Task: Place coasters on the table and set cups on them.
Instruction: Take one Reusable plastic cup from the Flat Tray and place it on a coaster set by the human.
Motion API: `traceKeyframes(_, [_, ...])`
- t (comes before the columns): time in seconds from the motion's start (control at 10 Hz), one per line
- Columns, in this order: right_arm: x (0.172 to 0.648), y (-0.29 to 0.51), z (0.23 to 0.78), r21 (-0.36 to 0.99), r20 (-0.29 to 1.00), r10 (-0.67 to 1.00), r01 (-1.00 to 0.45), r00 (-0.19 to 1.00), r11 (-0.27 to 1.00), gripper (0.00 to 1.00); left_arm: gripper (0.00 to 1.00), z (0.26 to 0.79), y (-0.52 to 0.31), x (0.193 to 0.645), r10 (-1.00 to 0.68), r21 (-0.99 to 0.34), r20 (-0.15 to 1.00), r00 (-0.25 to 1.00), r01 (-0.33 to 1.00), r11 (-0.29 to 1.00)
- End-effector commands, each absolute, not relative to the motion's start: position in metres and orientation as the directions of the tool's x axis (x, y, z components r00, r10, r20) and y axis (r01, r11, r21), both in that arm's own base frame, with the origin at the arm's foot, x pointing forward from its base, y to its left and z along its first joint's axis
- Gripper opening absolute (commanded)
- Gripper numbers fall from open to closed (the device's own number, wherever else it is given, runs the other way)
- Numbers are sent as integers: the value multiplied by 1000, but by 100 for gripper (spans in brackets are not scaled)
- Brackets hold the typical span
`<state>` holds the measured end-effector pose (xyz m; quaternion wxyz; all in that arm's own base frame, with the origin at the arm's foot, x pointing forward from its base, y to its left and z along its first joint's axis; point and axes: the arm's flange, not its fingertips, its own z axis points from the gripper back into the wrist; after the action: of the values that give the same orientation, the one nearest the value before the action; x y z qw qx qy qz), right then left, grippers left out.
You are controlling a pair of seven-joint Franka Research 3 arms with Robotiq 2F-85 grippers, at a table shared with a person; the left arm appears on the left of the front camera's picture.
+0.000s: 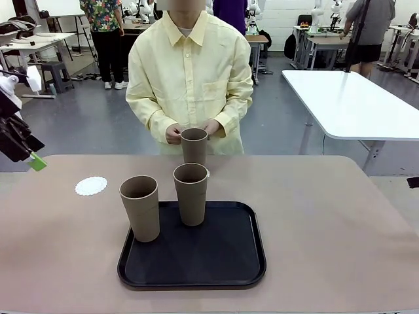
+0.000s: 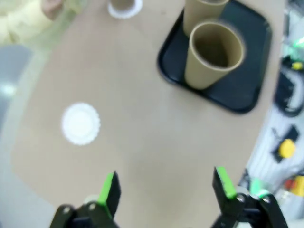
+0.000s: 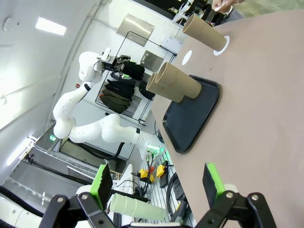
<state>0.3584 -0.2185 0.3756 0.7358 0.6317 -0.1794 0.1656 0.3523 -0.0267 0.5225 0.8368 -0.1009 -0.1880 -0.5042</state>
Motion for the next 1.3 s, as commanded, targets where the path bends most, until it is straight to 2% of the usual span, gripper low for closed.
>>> traceKeyframes(0.0, [358, -219, 375, 871, 472, 15, -469, 882, 146, 100, 100, 511, -32, 344, -841, 103, 396, 369, 892, 441])
traceKeyframes(0.1, [358, -219, 375, 871, 472, 15, -469, 882, 146, 100, 100, 510, -31, 343, -845, 121, 385, 372, 887, 445])
traceKeyframes(0.2, [358, -219, 375, 871, 472, 15, -469, 882, 146, 100, 100, 519, -33, 348, -824, 55, 407, 394, 890, 452])
traceKeyframes(0.9, [358, -219, 375, 871, 472, 15, -469, 882, 146, 100, 100, 515, -31, 347, -825, 66, 415, 382, 892, 446])
traceKeyframes(1.1, [358, -219, 375, 871, 472, 15, -469, 882, 146, 100, 100, 488, -29, 359, -764, 83, 620, 178, 954, 289])
traceKeyframes(1.2, [358, -219, 375, 871, 472, 15, -469, 882, 146, 100, 100, 474, -27, 363, -700, 74, 704, 122, 967, 243])
